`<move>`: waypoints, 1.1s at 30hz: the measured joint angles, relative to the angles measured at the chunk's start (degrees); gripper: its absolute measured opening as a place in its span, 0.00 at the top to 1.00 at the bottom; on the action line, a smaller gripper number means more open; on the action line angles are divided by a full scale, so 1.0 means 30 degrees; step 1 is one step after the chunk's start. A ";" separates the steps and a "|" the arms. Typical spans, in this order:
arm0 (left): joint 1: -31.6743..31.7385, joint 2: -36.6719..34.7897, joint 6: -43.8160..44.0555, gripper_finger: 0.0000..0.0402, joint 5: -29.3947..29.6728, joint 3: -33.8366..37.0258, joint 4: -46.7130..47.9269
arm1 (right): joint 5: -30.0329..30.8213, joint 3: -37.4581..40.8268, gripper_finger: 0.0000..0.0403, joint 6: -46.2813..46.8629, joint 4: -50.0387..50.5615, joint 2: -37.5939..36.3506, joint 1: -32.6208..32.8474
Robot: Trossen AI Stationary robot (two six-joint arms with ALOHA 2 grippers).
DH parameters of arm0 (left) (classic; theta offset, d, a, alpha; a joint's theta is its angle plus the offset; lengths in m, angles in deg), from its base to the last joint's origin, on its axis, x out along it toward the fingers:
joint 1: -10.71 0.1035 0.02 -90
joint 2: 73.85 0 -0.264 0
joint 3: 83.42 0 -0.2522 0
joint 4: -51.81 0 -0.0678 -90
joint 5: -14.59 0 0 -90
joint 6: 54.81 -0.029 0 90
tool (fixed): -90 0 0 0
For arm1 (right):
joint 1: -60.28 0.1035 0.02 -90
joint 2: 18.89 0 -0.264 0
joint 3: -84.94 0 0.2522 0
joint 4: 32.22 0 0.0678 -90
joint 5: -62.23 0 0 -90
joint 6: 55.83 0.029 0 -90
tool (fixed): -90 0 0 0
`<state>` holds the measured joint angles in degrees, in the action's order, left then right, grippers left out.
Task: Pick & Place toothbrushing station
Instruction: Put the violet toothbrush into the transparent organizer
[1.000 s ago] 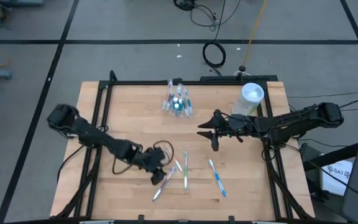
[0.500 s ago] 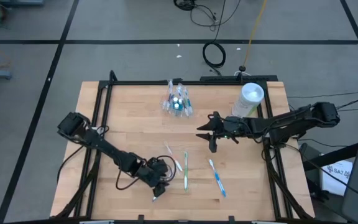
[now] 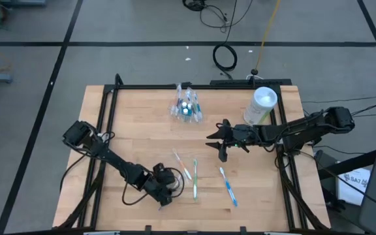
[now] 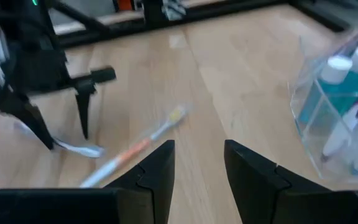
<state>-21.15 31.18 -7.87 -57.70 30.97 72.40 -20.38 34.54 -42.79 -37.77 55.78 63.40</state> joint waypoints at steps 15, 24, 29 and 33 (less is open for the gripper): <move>0.0710 0.0007 -0.1292 0.42 0.0282 0.0031 0.0723 | -0.0007 0.0000 0.68 0.0485 -0.0173 -0.0001 0.0000; 0.0832 0.0029 -0.1681 0.72 0.0670 0.0049 0.0889 | 0.0000 0.0000 0.68 0.0641 -0.0173 -0.0001 0.0000; 0.1352 -0.0612 -0.0973 0.86 0.0339 0.0100 0.1019 | 0.0000 0.0000 0.68 0.0677 -0.0177 -0.0001 0.0000; 0.1752 -0.2611 -0.0739 0.96 0.0467 0.0148 0.1370 | -0.0005 0.0000 0.68 0.1413 -0.0180 -0.0001 0.0000</move>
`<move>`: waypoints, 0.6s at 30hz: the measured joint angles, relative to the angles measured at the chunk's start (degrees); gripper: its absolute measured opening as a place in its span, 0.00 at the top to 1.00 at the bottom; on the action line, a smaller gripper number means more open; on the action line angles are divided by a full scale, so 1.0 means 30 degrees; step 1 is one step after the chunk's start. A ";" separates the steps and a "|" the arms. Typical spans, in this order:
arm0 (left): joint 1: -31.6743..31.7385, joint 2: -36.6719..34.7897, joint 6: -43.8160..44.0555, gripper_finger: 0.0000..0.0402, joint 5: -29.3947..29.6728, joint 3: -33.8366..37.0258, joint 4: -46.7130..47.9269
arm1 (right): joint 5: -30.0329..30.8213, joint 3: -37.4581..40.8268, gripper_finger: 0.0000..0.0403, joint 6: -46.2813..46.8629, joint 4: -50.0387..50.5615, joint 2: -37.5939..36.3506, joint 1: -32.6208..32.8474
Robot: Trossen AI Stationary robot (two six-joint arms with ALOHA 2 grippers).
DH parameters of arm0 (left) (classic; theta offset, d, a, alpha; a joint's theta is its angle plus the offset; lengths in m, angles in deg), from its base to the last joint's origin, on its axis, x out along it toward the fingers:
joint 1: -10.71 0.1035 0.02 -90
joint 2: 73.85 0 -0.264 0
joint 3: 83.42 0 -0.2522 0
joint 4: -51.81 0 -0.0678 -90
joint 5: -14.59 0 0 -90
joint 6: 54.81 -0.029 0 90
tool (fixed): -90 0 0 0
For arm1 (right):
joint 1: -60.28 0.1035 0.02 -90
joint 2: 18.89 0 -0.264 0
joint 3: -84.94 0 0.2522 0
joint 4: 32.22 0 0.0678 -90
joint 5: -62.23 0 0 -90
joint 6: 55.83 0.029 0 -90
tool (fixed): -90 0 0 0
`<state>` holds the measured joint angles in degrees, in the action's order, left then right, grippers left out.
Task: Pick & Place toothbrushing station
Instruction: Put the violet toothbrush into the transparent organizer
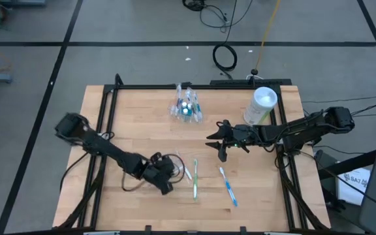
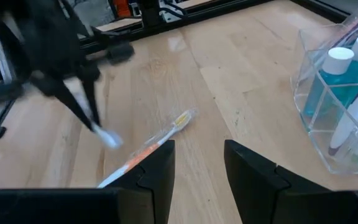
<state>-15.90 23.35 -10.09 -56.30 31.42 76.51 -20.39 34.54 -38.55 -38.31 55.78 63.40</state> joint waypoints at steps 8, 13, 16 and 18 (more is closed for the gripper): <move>0.0347 -0.5597 -0.3536 0.91 0.6411 -0.0055 0.0280 | 0.0005 0.0000 0.68 0.0022 0.0007 0.0000 0.0000; 0.1369 -0.8193 -0.6621 0.93 1.2883 -0.0055 -0.0967 | 0.0005 0.0000 0.68 0.0022 0.0003 0.0000 0.0000; 0.2628 -0.8816 -0.8596 0.97 1.3582 -0.0068 -0.3102 | 0.0005 0.0000 0.68 0.0022 -0.0004 0.0000 0.0000; 0.3612 -0.8803 -1.0730 0.98 1.2479 0.0101 -0.5038 | 0.0000 0.0000 0.68 0.0022 0.0000 0.0000 0.0000</move>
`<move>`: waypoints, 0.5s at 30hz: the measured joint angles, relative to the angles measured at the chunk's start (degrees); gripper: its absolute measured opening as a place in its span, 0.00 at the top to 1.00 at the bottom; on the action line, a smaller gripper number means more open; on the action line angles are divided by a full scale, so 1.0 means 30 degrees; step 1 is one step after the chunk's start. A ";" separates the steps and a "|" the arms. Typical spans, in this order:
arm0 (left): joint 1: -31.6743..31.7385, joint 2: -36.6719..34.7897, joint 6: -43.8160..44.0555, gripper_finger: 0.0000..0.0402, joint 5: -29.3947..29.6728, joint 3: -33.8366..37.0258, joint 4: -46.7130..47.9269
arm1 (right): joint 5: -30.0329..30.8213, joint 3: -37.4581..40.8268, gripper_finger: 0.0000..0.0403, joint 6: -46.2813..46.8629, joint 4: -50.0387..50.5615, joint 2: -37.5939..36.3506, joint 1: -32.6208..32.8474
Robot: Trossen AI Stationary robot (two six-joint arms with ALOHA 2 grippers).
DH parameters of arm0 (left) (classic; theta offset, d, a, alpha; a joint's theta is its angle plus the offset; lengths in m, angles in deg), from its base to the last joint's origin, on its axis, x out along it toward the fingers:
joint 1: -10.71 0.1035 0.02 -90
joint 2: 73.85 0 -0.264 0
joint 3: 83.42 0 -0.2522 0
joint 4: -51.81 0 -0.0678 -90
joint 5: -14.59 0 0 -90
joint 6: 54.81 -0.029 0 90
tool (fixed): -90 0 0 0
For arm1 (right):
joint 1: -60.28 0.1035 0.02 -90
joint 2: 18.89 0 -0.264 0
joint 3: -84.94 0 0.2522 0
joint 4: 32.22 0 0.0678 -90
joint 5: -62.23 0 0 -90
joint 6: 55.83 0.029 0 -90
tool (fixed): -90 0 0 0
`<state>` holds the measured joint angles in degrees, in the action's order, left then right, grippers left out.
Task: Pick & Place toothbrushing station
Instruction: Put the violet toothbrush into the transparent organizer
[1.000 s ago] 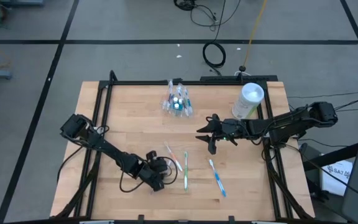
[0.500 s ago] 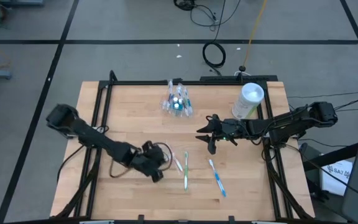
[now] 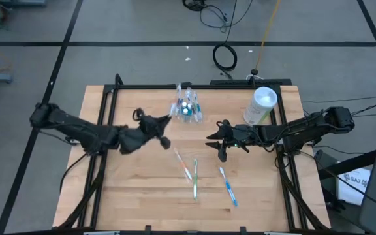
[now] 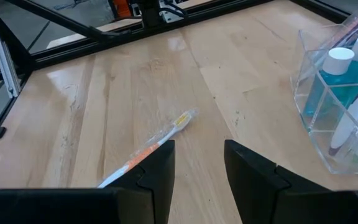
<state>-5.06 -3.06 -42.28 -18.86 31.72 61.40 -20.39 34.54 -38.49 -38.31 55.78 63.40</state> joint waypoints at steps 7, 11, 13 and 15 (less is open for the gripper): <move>0.3669 0.0275 -0.5068 0.91 -0.6366 0.2866 -0.9527 | 0.0005 0.0000 0.68 0.0000 0.0000 0.0000 0.0000; 0.5831 0.0272 -0.6016 0.92 -0.7886 0.5797 -1.4352 | 0.0005 0.0000 0.68 -0.0007 0.0000 0.0000 0.0000; 0.6918 0.0739 -0.6004 0.95 -0.9581 0.7300 -1.6959 | 0.0005 0.0000 0.68 -0.0055 -0.0004 0.0000 0.0000; 0.7912 0.1423 -0.5960 0.98 -1.1368 0.8659 -1.9637 | 0.0005 0.0000 0.68 -0.0127 -0.0029 0.0000 0.0000</move>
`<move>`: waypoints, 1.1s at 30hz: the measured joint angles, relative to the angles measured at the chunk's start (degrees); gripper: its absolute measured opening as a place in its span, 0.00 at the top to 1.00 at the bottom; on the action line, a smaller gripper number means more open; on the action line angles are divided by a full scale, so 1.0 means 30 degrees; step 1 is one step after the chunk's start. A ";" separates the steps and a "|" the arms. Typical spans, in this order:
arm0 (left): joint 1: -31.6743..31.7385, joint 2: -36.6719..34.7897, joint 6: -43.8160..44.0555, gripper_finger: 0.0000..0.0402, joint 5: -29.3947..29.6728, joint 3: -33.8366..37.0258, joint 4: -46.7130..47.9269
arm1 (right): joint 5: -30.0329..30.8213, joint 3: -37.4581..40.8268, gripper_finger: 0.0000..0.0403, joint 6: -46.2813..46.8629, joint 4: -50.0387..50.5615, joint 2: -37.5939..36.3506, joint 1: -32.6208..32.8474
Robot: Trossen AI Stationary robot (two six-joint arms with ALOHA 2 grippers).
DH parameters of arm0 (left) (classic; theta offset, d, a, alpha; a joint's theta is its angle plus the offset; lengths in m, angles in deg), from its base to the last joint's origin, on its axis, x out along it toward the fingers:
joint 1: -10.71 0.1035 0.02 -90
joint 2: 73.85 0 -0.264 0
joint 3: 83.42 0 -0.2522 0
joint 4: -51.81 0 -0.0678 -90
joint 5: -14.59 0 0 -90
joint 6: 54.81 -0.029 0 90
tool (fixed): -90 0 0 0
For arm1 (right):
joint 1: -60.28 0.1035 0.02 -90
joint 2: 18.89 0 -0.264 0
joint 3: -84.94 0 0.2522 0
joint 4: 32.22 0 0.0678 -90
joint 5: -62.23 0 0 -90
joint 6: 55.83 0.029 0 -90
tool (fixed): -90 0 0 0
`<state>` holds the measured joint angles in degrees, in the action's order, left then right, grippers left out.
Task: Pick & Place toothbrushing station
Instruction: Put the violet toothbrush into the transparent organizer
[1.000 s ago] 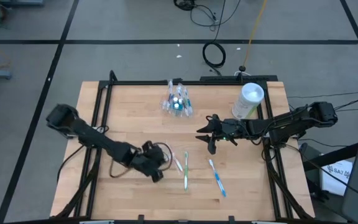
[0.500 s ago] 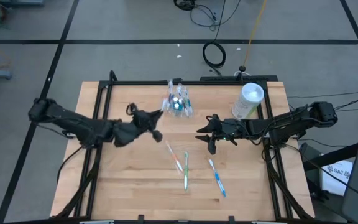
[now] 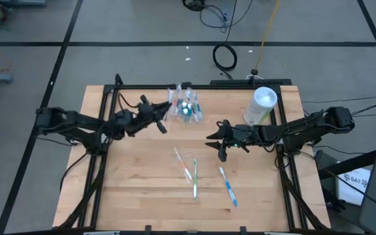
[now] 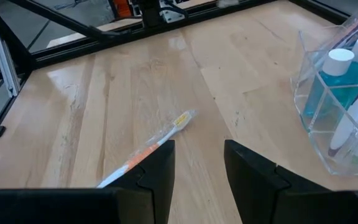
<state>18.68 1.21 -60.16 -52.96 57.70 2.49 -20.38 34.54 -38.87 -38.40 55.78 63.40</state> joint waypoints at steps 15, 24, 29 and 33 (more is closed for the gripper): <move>0.4481 0.7559 -0.0725 0.98 -0.4060 -0.1671 -0.7990 | 0.0000 0.0000 0.68 -0.0018 -0.0760 -0.0007 0.0000; 0.5882 1.0010 -0.0070 0.96 -0.3977 -0.1748 -0.8020 | 0.0000 0.0000 0.68 -0.0026 -0.0649 -0.0007 0.0000; 0.6122 1.1304 0.0465 0.97 -0.4058 -0.1748 -0.8023 | 0.0001 0.0000 0.68 -0.0026 -0.0656 -0.0007 0.0000; 0.6055 1.1955 0.0613 0.91 -0.4041 -0.1748 -0.8023 | 0.0000 0.0000 0.68 -0.0033 -0.0663 -0.0007 0.0000</move>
<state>36.84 37.08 -58.32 -65.08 52.45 -21.58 -20.38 34.54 -38.97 -40.39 55.76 63.40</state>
